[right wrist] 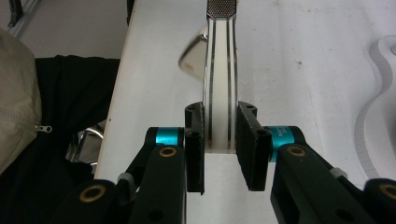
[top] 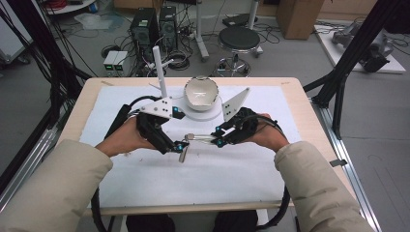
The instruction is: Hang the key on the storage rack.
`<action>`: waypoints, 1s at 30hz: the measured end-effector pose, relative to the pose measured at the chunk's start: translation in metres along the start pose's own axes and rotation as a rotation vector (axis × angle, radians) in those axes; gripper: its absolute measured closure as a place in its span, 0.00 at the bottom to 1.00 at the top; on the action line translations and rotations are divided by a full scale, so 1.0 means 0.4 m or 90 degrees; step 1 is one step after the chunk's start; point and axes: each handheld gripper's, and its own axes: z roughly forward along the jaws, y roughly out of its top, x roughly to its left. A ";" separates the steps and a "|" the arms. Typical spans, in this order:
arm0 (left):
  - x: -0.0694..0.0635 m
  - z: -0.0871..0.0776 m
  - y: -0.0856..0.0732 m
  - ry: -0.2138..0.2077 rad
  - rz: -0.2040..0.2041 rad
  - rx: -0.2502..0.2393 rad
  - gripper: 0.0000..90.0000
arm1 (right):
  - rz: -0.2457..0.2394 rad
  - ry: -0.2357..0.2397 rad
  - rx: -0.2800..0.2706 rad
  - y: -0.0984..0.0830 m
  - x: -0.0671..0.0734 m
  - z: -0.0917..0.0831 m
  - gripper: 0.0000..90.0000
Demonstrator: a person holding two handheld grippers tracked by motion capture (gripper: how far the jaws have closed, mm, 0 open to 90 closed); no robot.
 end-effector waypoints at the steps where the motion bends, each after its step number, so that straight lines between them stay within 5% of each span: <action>1: 0.000 0.005 0.001 -0.003 0.001 0.008 0.07 | -0.008 0.001 -0.002 0.000 -0.002 0.001 0.83; 14: 0.001 0.059 -0.013 -0.043 0.011 0.061 0.18 | 0.003 0.008 0.006 0.003 -0.005 0.010 0.83; 30: 0.005 0.064 -0.017 -0.072 0.015 0.091 0.44 | 0.011 0.022 0.019 0.002 -0.005 0.016 0.83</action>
